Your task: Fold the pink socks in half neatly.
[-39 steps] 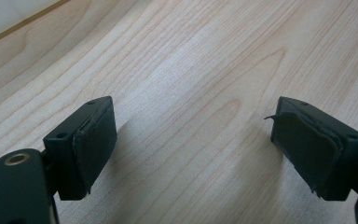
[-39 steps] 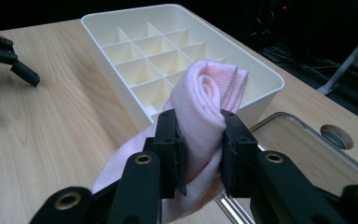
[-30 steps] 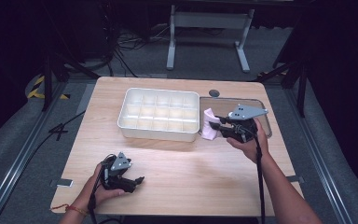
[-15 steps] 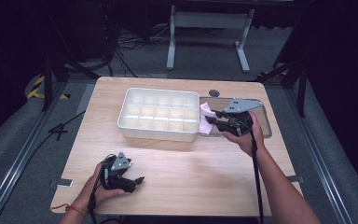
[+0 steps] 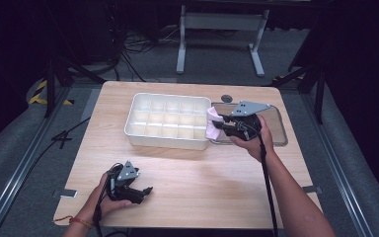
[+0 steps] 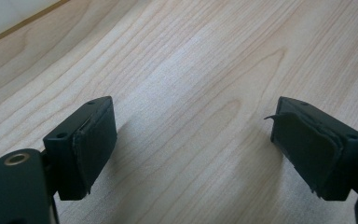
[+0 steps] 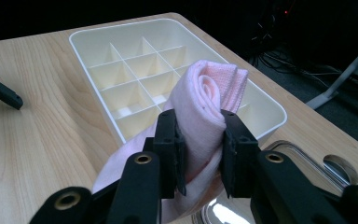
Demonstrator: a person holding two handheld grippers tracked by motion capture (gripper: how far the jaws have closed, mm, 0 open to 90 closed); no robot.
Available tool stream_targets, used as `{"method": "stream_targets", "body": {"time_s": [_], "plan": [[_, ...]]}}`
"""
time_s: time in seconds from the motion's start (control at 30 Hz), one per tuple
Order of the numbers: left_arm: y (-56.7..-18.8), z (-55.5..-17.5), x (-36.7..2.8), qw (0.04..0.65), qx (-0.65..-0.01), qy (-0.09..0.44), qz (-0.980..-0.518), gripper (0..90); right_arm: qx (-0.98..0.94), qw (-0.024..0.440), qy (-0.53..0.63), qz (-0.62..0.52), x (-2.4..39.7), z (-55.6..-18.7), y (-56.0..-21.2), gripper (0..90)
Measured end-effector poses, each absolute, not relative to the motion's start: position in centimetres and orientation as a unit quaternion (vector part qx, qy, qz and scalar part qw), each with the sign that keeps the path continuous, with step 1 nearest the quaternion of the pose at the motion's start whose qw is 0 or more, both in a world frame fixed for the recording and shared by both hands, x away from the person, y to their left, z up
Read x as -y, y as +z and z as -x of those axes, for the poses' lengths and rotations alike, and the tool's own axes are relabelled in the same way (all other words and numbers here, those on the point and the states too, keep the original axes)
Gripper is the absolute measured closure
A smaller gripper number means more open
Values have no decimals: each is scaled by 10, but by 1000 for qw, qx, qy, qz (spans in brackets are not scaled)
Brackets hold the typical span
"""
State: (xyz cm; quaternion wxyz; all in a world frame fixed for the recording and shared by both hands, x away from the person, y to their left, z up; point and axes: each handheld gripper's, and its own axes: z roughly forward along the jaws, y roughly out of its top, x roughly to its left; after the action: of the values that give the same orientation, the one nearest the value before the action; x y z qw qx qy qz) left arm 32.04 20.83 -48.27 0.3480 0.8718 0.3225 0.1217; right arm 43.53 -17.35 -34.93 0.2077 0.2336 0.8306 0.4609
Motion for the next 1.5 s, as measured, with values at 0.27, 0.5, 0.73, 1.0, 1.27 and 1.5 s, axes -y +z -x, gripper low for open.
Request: {"method": "stream_targets", "body": {"time_s": [0.27,0.5,0.73,1.0,1.27,1.5], "plan": [[-483,-321,-208,349,-321,124,-872,145,-830,210,461,-233,171,-435,-349,712],[-483,-321,-208,349,-321,124,-872,145,-832,206,460,-232,167,-440,-349,712],[-482,-321,-209,347,-318,124,-873,144,-838,209,449,-229,158,-447,-347,712],[-482,-322,-209,348,-317,124,-874,144,-847,204,434,-229,151,-456,-358,712],[-483,-321,-208,350,-321,123,-872,146,-861,212,409,-218,139,-466,-361,712],[-483,-321,-208,350,-321,123,-872,146,-884,220,361,-201,126,-478,-374,712]]}}
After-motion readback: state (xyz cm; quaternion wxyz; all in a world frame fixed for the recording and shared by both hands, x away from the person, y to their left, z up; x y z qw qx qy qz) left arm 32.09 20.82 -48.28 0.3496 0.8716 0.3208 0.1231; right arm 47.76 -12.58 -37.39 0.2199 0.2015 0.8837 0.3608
